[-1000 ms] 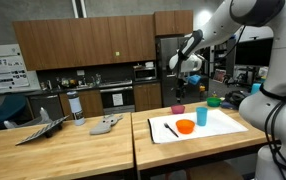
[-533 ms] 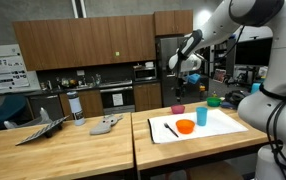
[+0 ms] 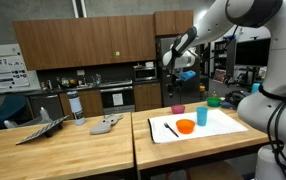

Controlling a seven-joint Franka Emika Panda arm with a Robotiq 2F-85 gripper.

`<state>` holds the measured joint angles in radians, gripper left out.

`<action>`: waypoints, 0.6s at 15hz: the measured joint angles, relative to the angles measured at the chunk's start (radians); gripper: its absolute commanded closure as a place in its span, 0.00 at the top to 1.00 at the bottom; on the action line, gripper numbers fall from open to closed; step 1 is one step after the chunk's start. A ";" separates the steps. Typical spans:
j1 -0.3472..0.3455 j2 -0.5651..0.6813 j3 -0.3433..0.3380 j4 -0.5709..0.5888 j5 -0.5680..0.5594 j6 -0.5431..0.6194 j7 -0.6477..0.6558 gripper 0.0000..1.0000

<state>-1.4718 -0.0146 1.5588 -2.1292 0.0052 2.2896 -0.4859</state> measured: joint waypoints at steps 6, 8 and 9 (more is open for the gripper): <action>-0.001 -0.008 -0.002 0.000 0.001 -0.001 0.006 1.00; -0.001 -0.008 -0.002 0.000 0.001 -0.001 0.006 1.00; -0.001 -0.008 -0.002 0.000 0.001 -0.001 0.006 1.00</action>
<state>-1.4728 -0.0228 1.5570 -2.1292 0.0061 2.2885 -0.4801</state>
